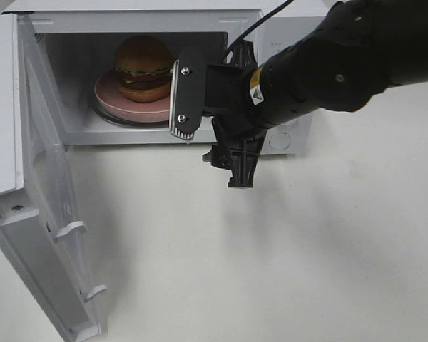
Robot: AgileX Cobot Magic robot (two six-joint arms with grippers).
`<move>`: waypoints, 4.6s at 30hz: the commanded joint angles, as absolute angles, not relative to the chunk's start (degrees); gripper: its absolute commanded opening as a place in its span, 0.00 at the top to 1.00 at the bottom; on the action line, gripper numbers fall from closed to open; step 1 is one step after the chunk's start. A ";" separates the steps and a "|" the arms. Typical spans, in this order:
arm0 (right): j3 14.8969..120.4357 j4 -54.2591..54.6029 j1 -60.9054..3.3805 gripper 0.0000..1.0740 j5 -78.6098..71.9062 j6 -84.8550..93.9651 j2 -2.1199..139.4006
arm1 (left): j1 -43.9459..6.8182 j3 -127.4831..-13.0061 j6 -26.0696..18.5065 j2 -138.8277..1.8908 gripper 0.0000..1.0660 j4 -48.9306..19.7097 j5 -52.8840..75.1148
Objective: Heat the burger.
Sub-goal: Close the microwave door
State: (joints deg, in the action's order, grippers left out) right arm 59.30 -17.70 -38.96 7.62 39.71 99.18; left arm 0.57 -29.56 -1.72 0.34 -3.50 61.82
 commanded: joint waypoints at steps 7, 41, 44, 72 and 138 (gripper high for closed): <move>51.62 -17.13 -38.85 0.29 13.75 25.10 90.53 | 0.29 -29.62 -1.55 1.32 0.08 -3.50 61.31; 48.87 -14.21 -38.85 0.29 62.74 -6.42 59.70 | 0.29 -29.62 -1.55 1.32 0.08 -3.50 61.31; 44.63 -14.04 -38.67 0.29 62.80 -7.39 52.60 | 0.29 -29.62 -1.60 1.32 0.08 -3.50 61.31; 28.82 -7.62 -18.45 0.29 57.24 -6.70 21.94 | 0.29 -29.62 -1.60 1.32 0.08 -3.50 61.31; 28.71 -4.35 -2.64 0.30 57.12 -2.29 -1.78 | 0.29 -29.62 -1.60 1.32 0.08 -3.50 61.31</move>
State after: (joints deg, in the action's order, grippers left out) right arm 29.05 -4.18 -3.04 57.12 -2.92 -0.23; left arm 0.57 -29.56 -1.72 0.34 -3.50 61.82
